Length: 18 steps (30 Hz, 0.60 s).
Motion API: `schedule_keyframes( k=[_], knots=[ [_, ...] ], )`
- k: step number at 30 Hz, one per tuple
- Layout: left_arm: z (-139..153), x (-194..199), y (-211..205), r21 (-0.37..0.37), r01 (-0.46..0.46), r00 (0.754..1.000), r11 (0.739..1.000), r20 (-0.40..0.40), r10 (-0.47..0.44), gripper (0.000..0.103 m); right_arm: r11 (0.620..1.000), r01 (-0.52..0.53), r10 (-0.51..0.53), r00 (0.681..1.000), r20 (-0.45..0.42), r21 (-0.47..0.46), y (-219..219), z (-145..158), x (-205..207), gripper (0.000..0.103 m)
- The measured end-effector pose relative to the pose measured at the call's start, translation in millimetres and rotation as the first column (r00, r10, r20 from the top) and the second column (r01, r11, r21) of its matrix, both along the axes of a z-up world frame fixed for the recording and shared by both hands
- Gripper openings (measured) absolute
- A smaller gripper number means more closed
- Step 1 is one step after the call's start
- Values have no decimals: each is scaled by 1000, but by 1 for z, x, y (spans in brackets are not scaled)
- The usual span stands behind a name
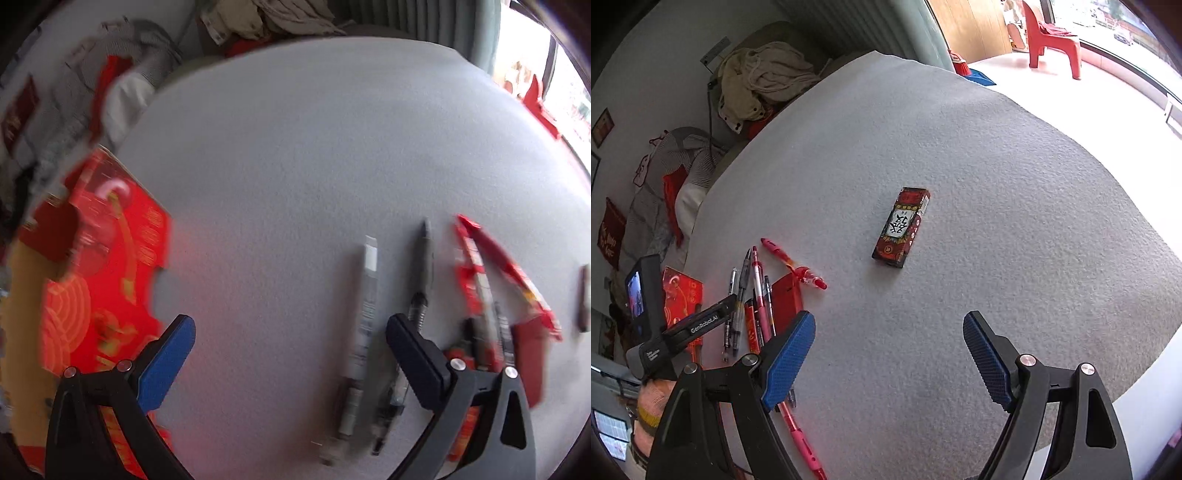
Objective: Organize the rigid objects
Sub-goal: 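Move both grippers back over the pens and the eraser box on the table, then grasp the clear silver pen with the left gripper while the right grasps the eraser box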
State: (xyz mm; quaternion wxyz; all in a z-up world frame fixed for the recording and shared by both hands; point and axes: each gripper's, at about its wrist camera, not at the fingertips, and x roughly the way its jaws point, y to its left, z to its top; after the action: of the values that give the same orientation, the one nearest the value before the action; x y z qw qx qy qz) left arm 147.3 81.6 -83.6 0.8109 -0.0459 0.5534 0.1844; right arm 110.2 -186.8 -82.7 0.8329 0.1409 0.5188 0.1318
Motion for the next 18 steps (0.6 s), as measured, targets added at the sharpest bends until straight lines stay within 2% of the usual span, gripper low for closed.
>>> schedule_keyframes(
  k=[1,5,7,11,13,14,16,18],
  knots=[
    [-1,-1,-6,-26,15,1000,1000,2,-15,103,1000,-2,2,1000,2,-8,1,-1,1,84],
    [1,-4,-13,23,36,998,999,42,-37,103,995,30,-30,1000,4,-93,7,1,19,83],
    [-1,-8,-12,-7,34,998,999,57,-33,103,988,59,-57,998,12,-141,11,1,33,83],
    [-5,-16,10,-103,10,994,995,105,1,103,956,106,-113,993,-10,-274,29,-11,70,84],
    [-6,-17,9,-95,15,990,995,138,-2,103,918,108,-109,994,18,-383,45,-14,83,84],
    [-7,-18,8,-93,16,989,996,151,-2,103,895,89,-93,996,11,-437,54,-17,88,92],
    [-7,-21,8,-87,18,986,996,166,-3,103,902,65,-86,996,-31,-427,61,-22,93,103],
    [-6,-24,6,-83,16,984,996,178,-1,103,903,89,-116,992,-40,-420,60,-21,95,103]
  ],
)
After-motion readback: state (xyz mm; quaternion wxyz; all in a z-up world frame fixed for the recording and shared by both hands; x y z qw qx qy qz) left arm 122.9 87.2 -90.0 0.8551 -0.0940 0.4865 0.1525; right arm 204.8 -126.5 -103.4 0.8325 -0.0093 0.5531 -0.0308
